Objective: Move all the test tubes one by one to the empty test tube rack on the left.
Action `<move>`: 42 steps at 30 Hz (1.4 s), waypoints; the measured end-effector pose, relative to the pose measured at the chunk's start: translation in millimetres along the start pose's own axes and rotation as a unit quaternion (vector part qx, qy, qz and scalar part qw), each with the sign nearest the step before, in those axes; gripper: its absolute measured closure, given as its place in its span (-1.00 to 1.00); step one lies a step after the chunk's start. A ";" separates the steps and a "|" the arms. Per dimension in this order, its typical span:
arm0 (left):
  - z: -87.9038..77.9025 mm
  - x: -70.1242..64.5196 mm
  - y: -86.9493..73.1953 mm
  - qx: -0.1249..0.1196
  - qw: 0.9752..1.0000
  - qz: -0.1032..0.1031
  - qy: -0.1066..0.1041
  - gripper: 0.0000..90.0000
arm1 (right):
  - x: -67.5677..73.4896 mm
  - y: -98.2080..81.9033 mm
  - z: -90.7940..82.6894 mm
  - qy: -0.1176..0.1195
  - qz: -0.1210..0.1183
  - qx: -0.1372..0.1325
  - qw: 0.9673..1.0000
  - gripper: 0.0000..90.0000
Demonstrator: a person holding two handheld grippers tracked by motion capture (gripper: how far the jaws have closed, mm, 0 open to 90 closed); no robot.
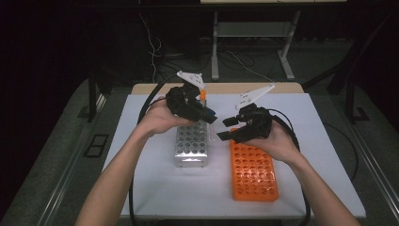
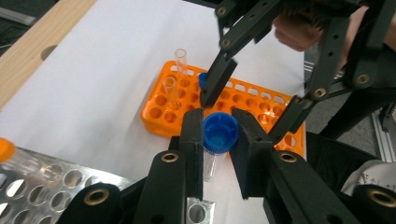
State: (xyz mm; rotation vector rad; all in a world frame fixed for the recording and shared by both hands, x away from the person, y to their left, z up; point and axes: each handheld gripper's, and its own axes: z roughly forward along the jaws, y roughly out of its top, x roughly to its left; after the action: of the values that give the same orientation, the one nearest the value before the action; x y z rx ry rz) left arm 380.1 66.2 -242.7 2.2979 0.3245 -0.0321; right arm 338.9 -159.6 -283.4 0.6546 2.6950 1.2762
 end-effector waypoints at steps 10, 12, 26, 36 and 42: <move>-7.4 13.4 2.9 -0.003 1.000 -0.012 0.021 0.66 | -3.0 -13.2 -19.4 -0.044 0.035 -0.033 0.998 -0.78; -8.4 16.6 3.7 -0.002 1.000 -0.013 0.024 0.66 | -3.6 -18.4 -24.1 -0.050 0.042 -0.038 0.997 -0.98; -12.1 39.3 10.0 0.001 0.998 -0.032 0.046 0.66 | -4.9 -61.7 -57.8 -0.062 0.085 -0.069 0.992 -0.99; -13.4 57.0 16.6 -0.003 0.997 -0.040 0.066 0.66 | -1.8 -96.5 -70.2 -0.070 0.106 -0.080 0.989 -0.99; -9.2 71.6 16.4 -0.002 0.995 -0.049 0.082 0.66 | -1.2 -113.8 -73.0 -0.070 0.121 -0.084 0.987 -0.99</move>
State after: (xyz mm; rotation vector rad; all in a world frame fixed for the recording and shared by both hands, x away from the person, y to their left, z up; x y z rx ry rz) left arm 452.7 78.2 -233.6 2.2836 0.5214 0.1082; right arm 282.5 -276.2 -322.2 1.0318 2.4218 1.4317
